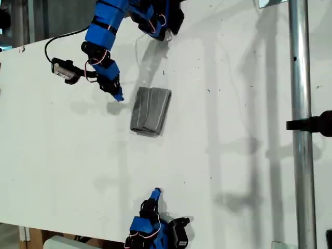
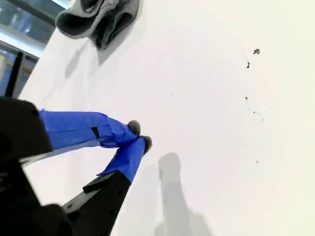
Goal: Grasp corners of a towel and fold twice.
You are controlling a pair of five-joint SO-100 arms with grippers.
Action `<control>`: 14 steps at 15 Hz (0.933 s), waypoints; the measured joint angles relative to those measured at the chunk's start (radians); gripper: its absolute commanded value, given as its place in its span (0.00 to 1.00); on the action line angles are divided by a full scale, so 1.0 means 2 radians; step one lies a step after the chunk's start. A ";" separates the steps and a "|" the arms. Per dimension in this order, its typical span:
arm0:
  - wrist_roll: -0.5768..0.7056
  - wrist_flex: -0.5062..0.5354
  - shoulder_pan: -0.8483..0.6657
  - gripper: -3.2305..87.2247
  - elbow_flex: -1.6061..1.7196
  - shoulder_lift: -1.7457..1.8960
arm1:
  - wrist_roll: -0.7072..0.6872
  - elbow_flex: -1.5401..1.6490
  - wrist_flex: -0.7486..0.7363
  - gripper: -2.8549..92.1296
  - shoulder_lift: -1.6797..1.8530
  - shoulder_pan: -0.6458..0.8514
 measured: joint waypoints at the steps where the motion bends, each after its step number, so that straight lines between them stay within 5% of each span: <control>1: -0.027 0.005 0.000 0.05 0.000 0.000 | 0.017 0.091 0.002 0.03 0.066 -0.008; 4: -0.079 0.008 0.025 0.05 0.000 0.000 | 0.068 0.318 0.019 0.03 0.274 -0.047; 8: -0.048 0.008 0.040 0.05 0.000 0.000 | 0.172 0.447 0.125 0.11 0.533 -0.058; 9: -0.028 0.008 0.041 0.05 0.000 0.000 | 0.202 0.448 0.151 0.10 0.590 -0.053; 12: 0.167 0.008 0.042 0.05 0.000 0.000 | 0.245 0.448 0.179 0.12 0.609 -0.041; 14: 0.186 0.008 0.041 0.05 0.000 0.000 | 0.247 0.448 0.185 0.12 0.611 -0.025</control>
